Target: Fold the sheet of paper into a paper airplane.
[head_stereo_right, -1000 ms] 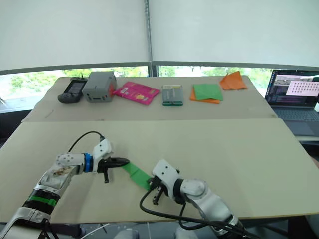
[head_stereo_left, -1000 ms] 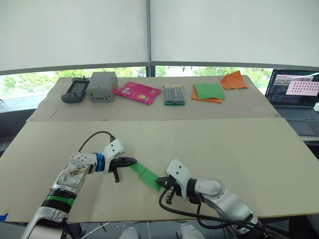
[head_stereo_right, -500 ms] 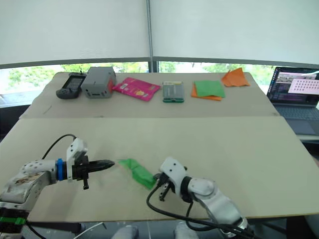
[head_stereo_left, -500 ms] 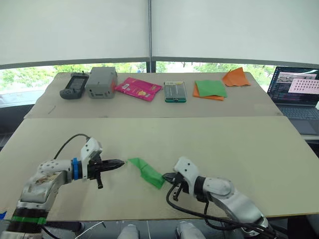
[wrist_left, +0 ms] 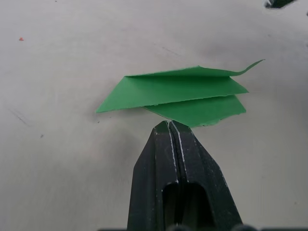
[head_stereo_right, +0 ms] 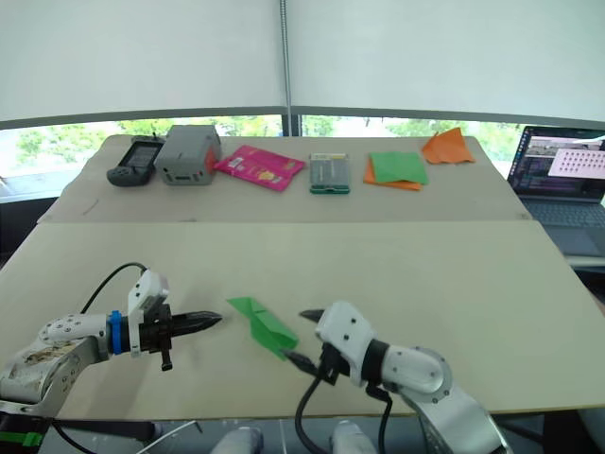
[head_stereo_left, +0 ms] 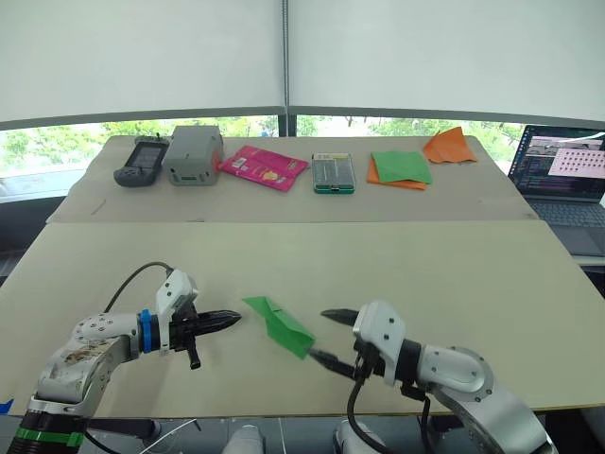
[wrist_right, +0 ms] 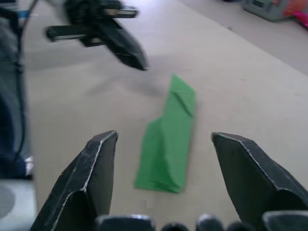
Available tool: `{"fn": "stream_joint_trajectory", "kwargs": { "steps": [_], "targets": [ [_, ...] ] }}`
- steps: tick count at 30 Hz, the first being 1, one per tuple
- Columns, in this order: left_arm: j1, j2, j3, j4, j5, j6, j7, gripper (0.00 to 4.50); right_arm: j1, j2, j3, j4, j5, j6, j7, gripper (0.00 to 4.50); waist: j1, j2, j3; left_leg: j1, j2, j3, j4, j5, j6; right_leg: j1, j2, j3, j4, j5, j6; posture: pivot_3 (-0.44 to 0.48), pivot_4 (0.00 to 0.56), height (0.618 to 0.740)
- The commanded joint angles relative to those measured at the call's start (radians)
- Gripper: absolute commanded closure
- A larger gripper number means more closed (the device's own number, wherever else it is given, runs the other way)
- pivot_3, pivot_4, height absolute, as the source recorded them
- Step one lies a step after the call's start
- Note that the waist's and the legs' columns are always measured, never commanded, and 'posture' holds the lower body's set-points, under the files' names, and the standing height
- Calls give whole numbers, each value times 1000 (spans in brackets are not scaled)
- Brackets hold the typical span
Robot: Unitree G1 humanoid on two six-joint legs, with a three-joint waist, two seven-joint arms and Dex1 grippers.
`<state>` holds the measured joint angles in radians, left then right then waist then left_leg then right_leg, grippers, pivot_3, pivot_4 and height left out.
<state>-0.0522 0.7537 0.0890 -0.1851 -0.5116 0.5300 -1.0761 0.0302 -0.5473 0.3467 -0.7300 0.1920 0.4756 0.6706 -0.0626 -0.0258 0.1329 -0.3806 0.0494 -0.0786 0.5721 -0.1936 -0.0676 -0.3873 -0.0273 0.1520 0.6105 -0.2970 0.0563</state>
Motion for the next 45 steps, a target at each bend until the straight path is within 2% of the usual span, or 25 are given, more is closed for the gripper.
{"fn": "stream_joint_trajectory", "kwargs": {
  "steps": [1, 5, 10, 13, 23, 30, 39, 42, 45],
  "targets": [
    [-23, -5, -8, -5, 1, -7, 5, 4500, -34, -20, 58, 30, -105, -136, 8, 1224, 0, 0, 0, 0, 0, 0, 0, 0, 0, 0, 0, 0, 0, 0, 0, 0, 150, 740],
    [-28, 0, -21, -7, -1, -1, -2, 4500, -40, -58, 115, 91, -245, -267, -1, 1224, 4, -1, 0, 0, 0, 0, 0, 0, 0, 0, 0, 0, -1, 0, 0, 0, 150, 740],
    [-44, 7, -42, 1, 4, 4, -7, 4500, -26, -77, 176, 103, -269, -321, 63, 1224, 7, -1, 0, 0, 0, 1, 0, 2, 2, 0, 0, 0, 0, 0, 0, 0, 150, 740],
    [-54, 10, -60, 10, 15, -5, -14, 4500, -61, -53, 218, 169, -293, -319, 90, 1224, 6, -1, 0, 1, 0, 1, 1, 2, 2, 1, 0, 0, 0, 0, 0, 0, 150, 740],
    [-46, -6, -53, -16, 1, -22, -8, 4500, -115, 96, 116, 243, -264, -223, -3, 1224, 16, -1, -1, 1, 0, 1, 1, 5, 7, 1, 0, 0, 1, 0, 0, 0, 150, 740],
    [-24, -14, -28, -58, 24, -98, 20, 4500, -126, 152, 89, 281, -262, -158, -29, 1224, 19, -1, -1, 1, 0, 1, 1, 5, 7, 2, 0, 0, 2, 1, 0, 0, 150, 740],
    [-1, -15, -13, -105, -7, -79, 37, 4500, -158, 171, 61, 363, -270, -165, -32, 1224, 18, 0, -1, 1, 0, 1, 1, 5, 7, 2, 0, 0, 2, 1, 0, 0, 150, 740],
    [10, -13, -8, -121, -18, -74, 37, 3698, -163, 172, 60, 380, -269, -170, -24, 1196, 17, 0, -1, 2, 0, 1, 1, 5, 7, 3, 0, 0, 3, 1, 0, 0, 150, 740],
    [30, 0, -12, -128, -13, -83, 24, 2673, -166, 176, 62, 388, -272, -177, -25, 2044, 17, 0, -1, 2, 0, 1, 1, 5, 7, 3, 1, 0, 3, 1, 0, 0, 150, 740]
  ]
}}
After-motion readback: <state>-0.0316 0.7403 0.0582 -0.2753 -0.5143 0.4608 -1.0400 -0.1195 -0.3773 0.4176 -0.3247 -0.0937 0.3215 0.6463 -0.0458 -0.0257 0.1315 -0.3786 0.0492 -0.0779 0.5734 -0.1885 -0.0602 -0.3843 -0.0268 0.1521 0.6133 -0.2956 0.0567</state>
